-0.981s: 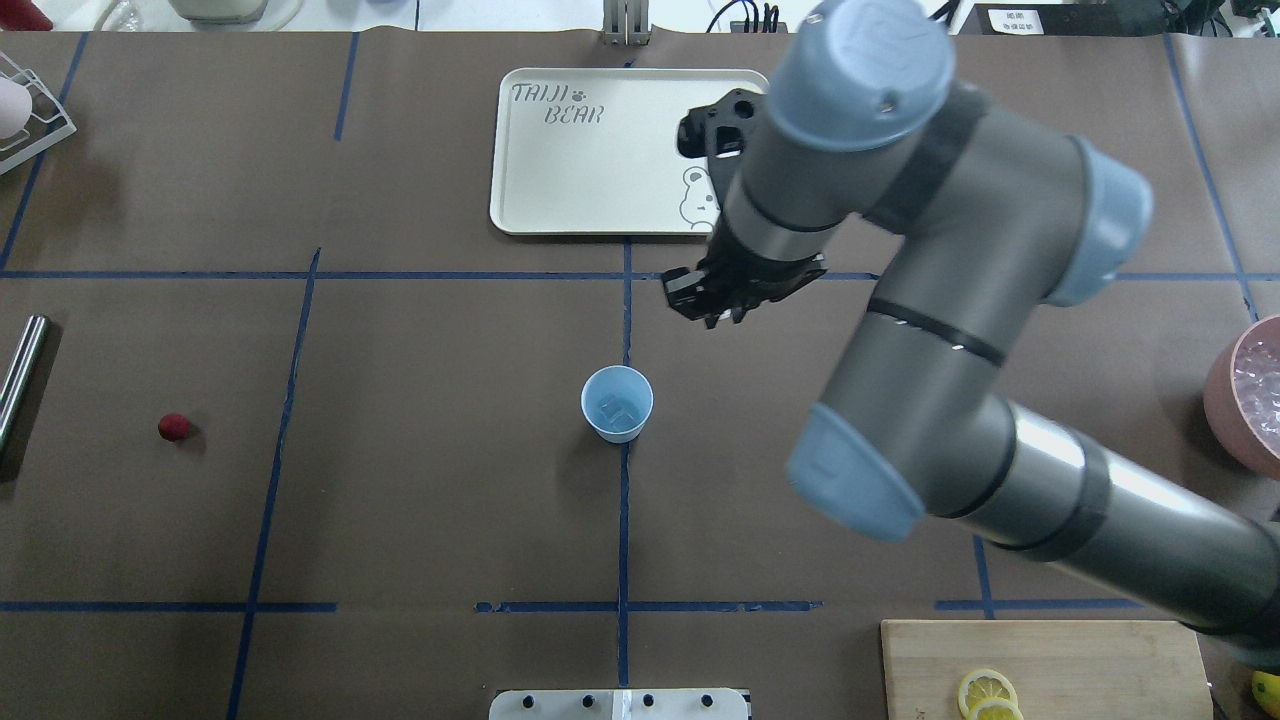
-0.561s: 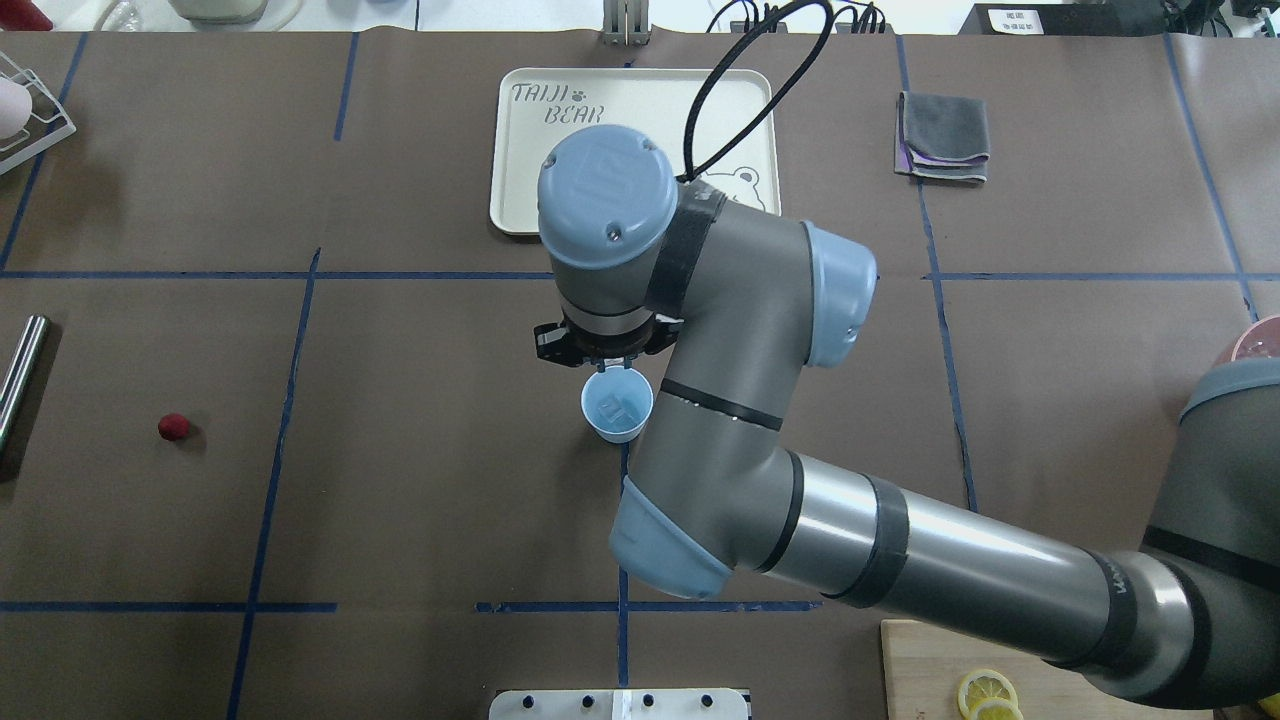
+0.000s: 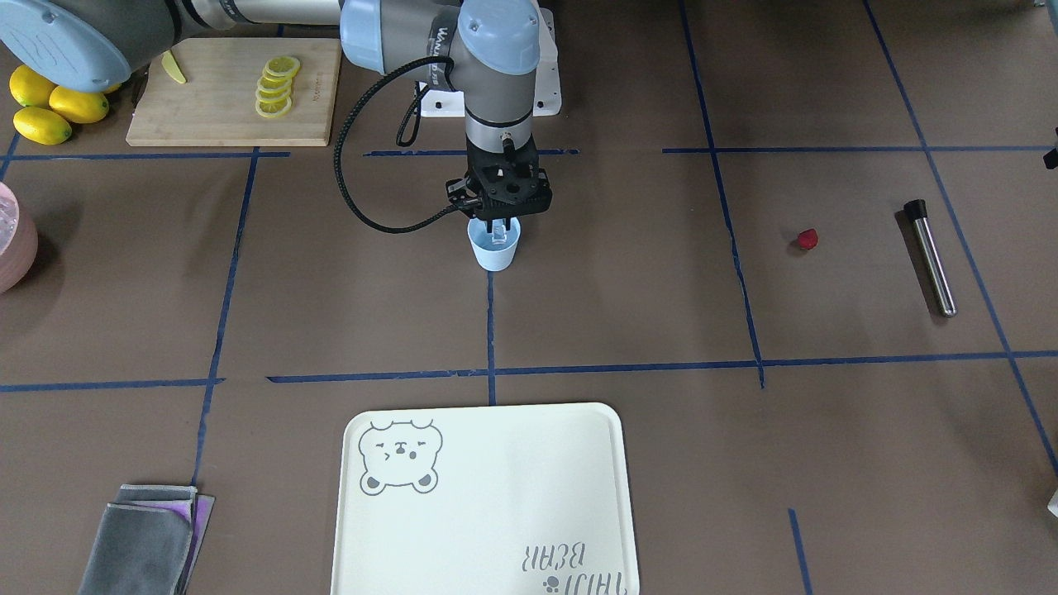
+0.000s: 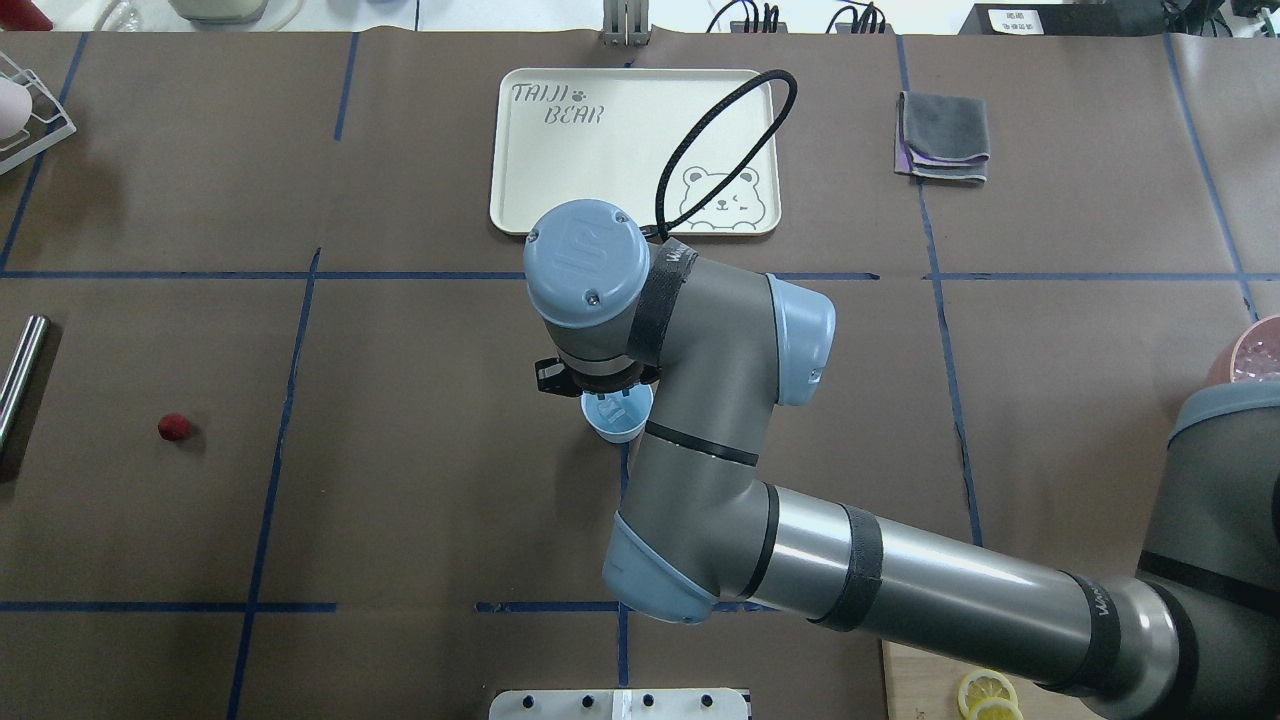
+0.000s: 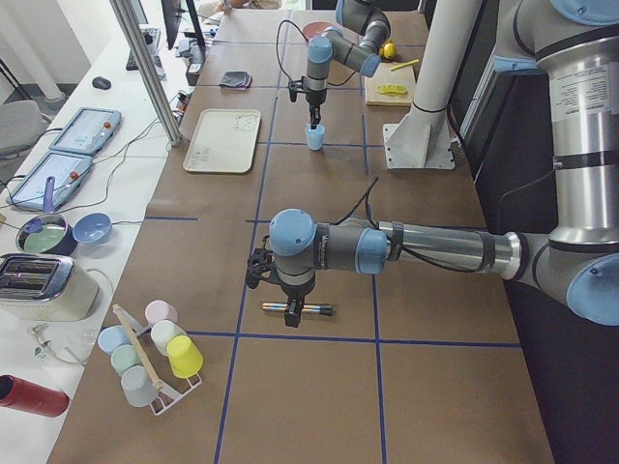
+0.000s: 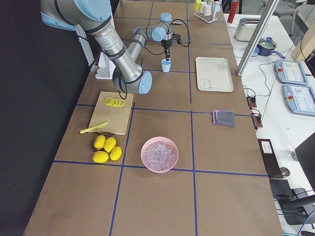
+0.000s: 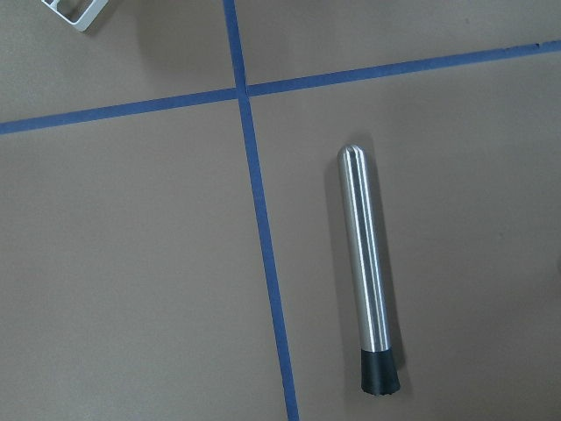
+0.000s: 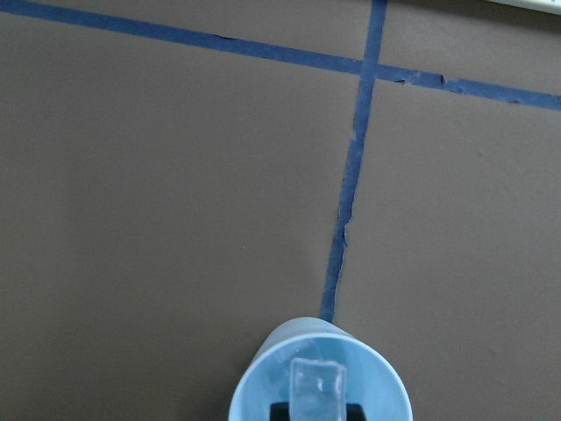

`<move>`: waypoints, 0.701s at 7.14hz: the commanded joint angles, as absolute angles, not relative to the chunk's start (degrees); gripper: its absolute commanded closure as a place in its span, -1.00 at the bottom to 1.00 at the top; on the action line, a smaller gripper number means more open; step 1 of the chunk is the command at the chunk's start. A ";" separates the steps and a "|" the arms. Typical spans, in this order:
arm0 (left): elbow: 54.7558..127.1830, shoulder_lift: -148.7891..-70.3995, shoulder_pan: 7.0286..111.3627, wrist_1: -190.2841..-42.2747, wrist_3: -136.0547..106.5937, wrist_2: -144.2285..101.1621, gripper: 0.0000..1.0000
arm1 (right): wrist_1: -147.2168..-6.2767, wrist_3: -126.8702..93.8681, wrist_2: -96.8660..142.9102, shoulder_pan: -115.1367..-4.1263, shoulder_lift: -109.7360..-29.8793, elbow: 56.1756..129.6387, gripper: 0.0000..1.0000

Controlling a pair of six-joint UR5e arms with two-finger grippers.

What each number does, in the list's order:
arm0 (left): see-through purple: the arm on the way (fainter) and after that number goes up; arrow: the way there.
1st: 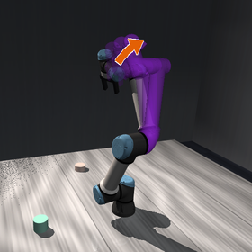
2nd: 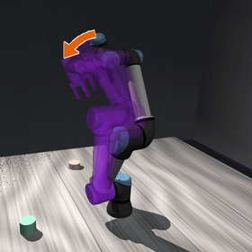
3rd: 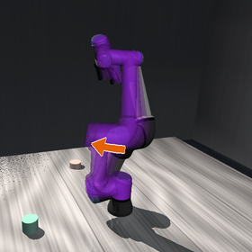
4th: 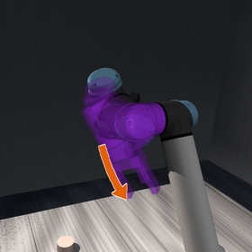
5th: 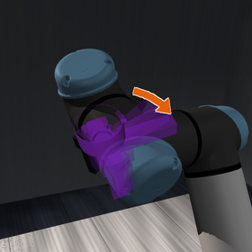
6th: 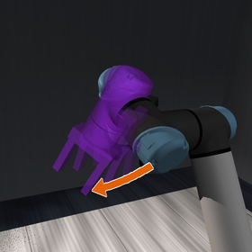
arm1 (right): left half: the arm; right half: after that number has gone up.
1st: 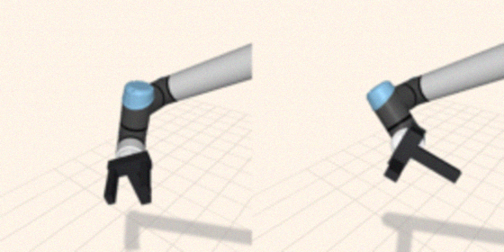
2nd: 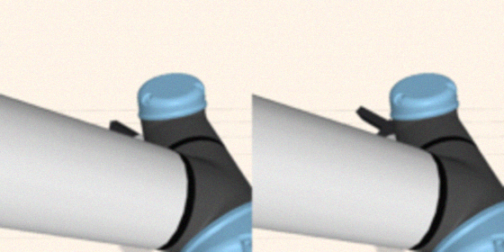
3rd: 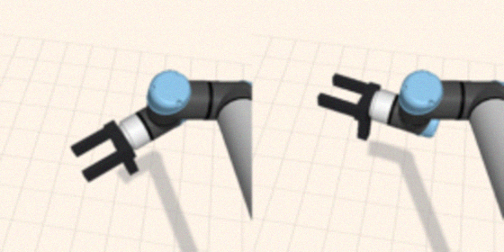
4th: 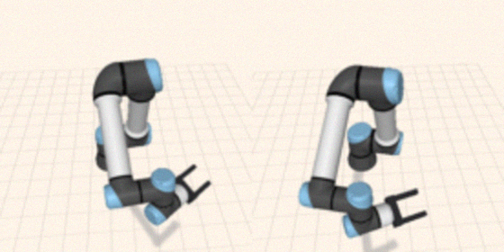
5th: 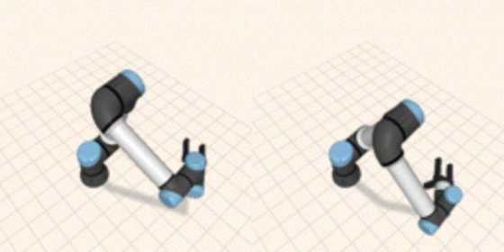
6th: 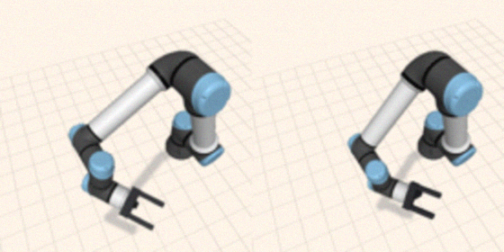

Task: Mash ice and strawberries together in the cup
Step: 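Carry the ice cube over the light-blue cup and release it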

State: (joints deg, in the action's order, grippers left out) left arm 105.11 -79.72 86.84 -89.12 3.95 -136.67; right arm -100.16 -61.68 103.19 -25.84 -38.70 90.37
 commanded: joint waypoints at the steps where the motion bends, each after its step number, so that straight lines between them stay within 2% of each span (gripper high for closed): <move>1: 105.03 -79.72 86.84 -89.12 3.96 -136.67 -1.00 | -100.19 -61.70 103.62 -25.75 -39.46 91.22 -0.98; 5: 105.21 -79.80 86.75 -89.21 3.96 -136.67 -1.00 | -100.37 -61.61 103.80 -25.93 -39.46 92.71 -0.98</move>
